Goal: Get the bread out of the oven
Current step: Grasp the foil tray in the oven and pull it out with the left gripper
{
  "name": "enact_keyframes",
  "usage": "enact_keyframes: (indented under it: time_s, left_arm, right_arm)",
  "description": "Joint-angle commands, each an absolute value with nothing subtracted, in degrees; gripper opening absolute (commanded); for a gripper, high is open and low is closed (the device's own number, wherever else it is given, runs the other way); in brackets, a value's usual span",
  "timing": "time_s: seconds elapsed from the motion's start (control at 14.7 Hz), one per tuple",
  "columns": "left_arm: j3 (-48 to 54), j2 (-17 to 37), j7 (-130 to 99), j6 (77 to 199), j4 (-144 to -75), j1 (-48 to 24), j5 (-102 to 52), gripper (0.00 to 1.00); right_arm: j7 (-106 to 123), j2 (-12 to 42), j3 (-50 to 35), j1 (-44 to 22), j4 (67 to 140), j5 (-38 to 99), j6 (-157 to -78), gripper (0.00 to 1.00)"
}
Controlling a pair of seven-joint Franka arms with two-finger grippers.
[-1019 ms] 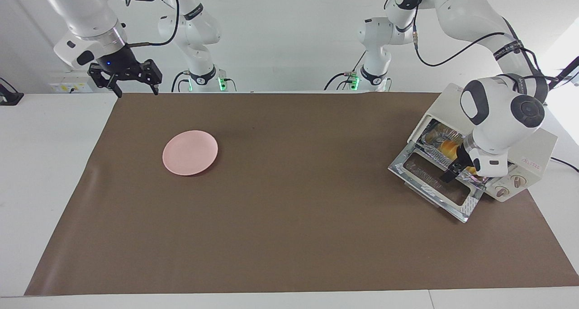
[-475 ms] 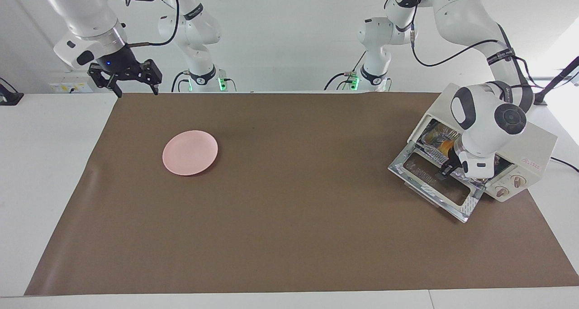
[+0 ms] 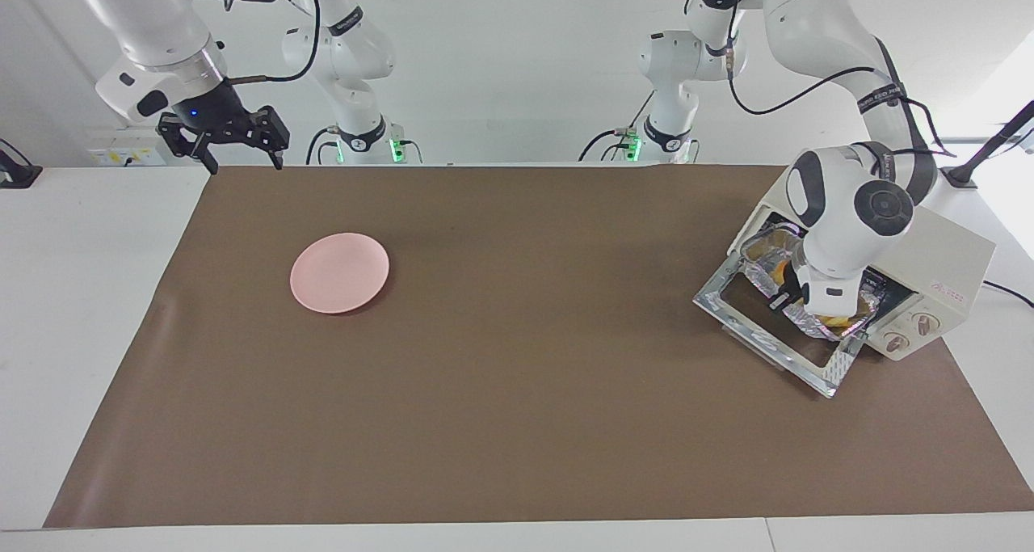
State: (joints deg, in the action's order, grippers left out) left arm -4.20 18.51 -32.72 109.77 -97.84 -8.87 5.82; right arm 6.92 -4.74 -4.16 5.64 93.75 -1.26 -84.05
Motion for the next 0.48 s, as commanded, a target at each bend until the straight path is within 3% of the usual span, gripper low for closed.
enact_keyframes:
  time_s: [0.0, 0.27, 0.41]
  left_arm:
    - [-4.7, 20.4, -32.4, 109.4, -92.1, -15.7, 5.8, 0.0]
    - [-4.6, 22.8, -32.5, 109.9, -89.6, -29.5, 4.5, 0.0]
    - [-4.6, 27.0, -32.8, 111.3, -88.5, -36.5, 2.5, 0.0]
  right_arm:
    - [7.8, -5.9, -4.7, 6.4, 94.8, -1.1, -83.8, 1.0]
    - [7.8, -5.9, -4.7, 6.4, 94.8, -1.1, -83.8, 1.0]
    - [7.8, -5.9, -4.7, 6.4, 94.8, -1.1, -83.8, 1.0]
